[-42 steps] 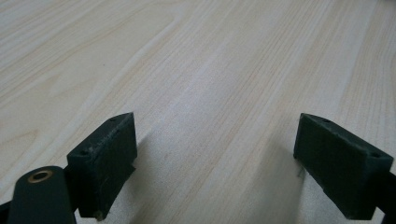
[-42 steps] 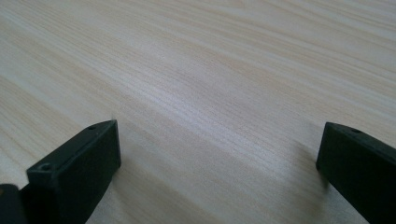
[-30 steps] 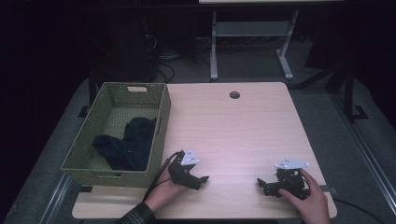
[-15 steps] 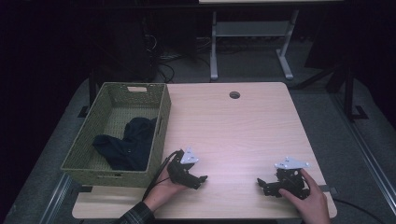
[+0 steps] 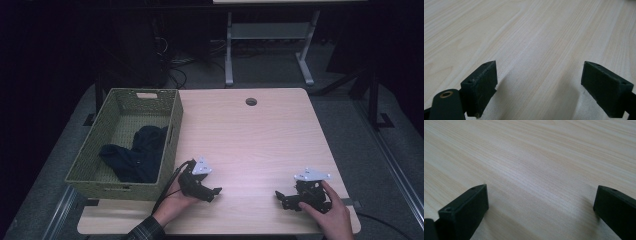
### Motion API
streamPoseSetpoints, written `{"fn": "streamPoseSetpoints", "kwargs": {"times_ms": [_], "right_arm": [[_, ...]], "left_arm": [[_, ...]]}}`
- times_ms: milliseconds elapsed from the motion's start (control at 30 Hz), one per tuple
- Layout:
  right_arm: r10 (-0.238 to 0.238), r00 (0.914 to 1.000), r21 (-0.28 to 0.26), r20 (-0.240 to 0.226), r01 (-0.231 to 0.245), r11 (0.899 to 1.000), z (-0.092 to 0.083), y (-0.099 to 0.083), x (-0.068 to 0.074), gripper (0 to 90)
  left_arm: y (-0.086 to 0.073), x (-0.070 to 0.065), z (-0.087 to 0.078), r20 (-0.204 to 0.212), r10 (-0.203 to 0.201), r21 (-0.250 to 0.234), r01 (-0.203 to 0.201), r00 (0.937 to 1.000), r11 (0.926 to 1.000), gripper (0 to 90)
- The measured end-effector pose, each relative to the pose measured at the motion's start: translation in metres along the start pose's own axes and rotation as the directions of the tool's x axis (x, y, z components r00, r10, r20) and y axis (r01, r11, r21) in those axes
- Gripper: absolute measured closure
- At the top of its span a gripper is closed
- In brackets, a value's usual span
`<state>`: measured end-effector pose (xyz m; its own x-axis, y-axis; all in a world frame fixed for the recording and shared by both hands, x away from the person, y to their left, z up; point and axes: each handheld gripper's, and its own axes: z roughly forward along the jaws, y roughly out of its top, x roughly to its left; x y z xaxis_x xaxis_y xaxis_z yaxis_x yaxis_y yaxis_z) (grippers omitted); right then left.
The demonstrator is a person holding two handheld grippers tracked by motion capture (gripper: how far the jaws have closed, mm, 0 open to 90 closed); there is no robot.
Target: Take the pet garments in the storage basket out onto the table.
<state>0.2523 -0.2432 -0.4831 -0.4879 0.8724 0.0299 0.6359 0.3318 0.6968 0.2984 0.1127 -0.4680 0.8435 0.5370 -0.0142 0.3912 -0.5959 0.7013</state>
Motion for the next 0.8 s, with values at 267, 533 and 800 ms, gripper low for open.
{"fn": "streamPoseSetpoints", "kwargs": {"times_ms": [267, 533, 800], "right_arm": [[-0.002, 1.0000, 0.000, 0.000, 0.002, 1.000, 0.0000, 0.0000, -0.0001, 0.0], [0.000, 1.0000, 0.000, 0.000, 0.000, 1.000, 0.0000, 0.0001, 0.0000, 0.0], [0.000, 1.0000, 0.000, -0.001, 0.000, 1.000, 0.0001, 0.0001, 0.0000, 0.0]], "left_arm": [[0.0039, 0.0023, -0.0035, -0.004, 0.004, -0.011, -0.004, 1.0000, 0.9999, 13.1], [0.0047, 0.0032, -0.0053, 0.000, -0.002, -0.019, 0.002, 1.0000, 0.9998, 13.4], [0.0078, 0.0043, -0.0076, -0.001, -0.002, -0.027, 0.002, 1.0000, 0.9996, 13.4]]}}
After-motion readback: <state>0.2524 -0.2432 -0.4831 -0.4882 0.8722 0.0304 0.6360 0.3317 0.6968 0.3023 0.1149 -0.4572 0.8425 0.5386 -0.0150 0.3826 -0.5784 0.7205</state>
